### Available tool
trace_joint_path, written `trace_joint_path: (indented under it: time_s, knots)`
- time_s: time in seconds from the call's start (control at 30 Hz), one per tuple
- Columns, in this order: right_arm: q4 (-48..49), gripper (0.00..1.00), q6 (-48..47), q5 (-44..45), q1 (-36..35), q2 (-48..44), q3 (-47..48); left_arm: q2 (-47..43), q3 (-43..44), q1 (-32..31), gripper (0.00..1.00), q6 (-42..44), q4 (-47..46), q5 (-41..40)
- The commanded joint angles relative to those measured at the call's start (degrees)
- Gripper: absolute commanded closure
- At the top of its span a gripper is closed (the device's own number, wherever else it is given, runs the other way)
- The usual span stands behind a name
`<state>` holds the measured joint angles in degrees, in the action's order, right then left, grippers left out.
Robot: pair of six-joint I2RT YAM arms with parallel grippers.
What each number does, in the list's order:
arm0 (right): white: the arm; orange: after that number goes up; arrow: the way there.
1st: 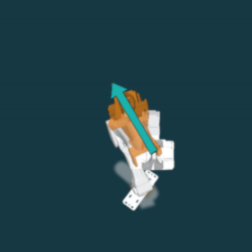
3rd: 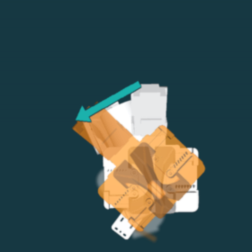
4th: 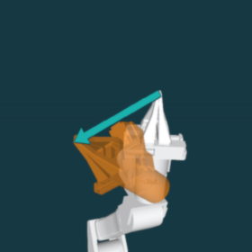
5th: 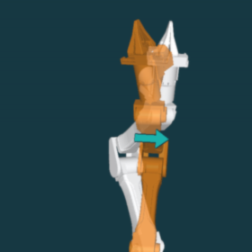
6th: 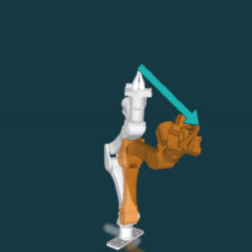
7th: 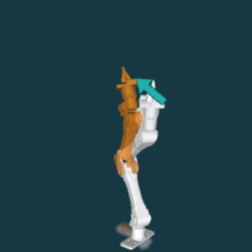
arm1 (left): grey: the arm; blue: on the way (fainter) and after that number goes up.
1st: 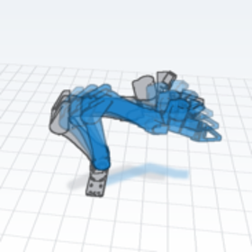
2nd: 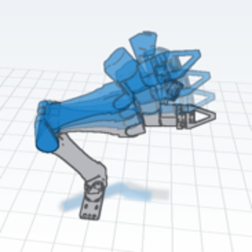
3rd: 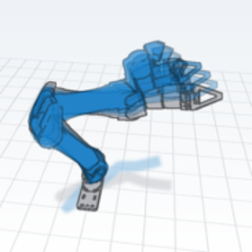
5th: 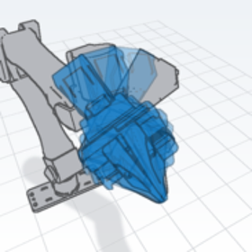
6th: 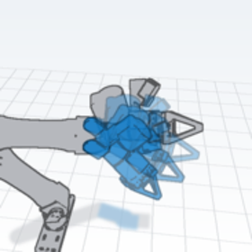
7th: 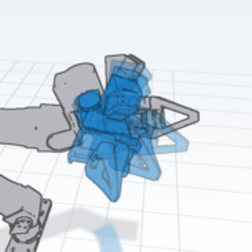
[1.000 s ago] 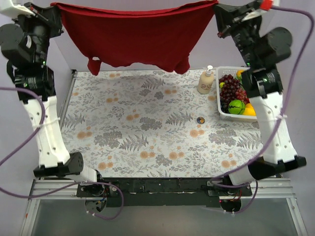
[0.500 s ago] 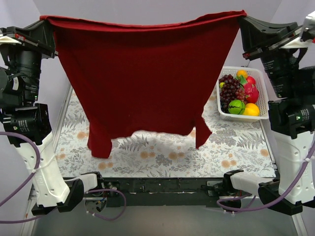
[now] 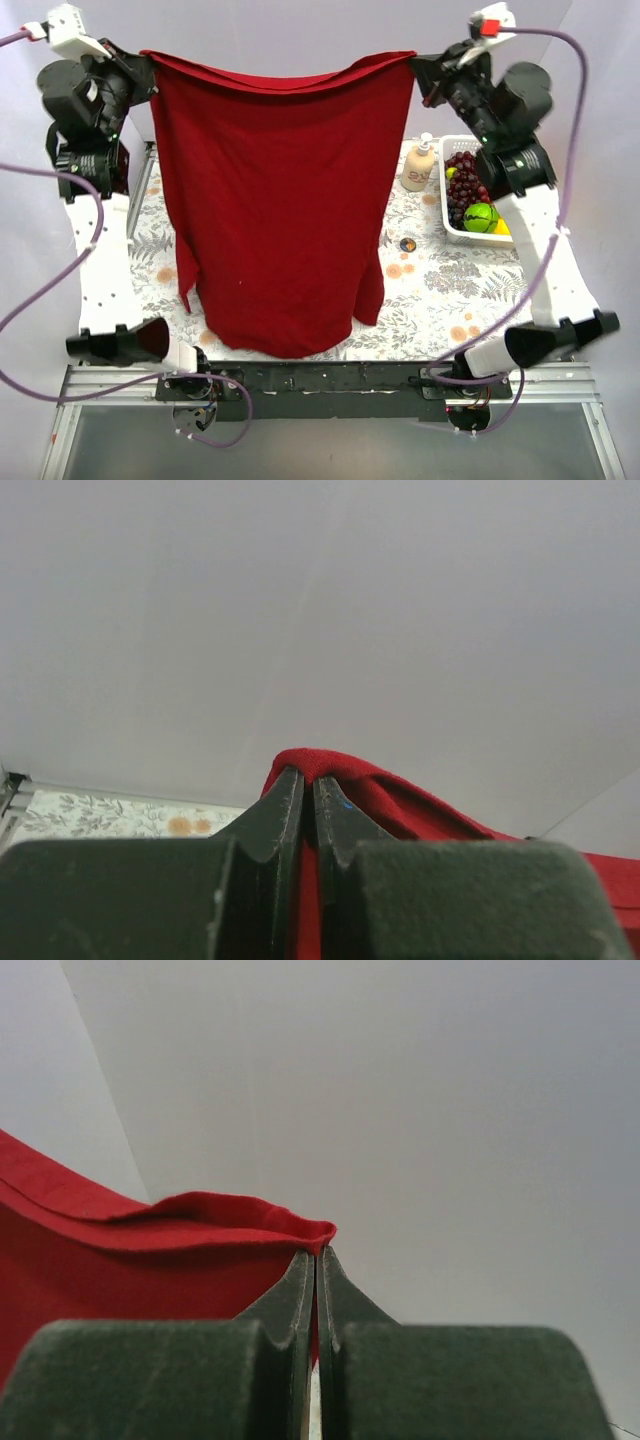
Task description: Pin the brooch onto the clothing
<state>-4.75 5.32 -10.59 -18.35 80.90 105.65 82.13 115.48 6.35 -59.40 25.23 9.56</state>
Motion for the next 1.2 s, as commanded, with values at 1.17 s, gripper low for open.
trace_joint_path:
  time_s: [1.17]
  knots:
    - [22.2,0.99,4.3,11.0,-1.0,-12.4,-46.9,-10.6,-41.3,-0.4,1.0,-4.7,-21.0,0.5]
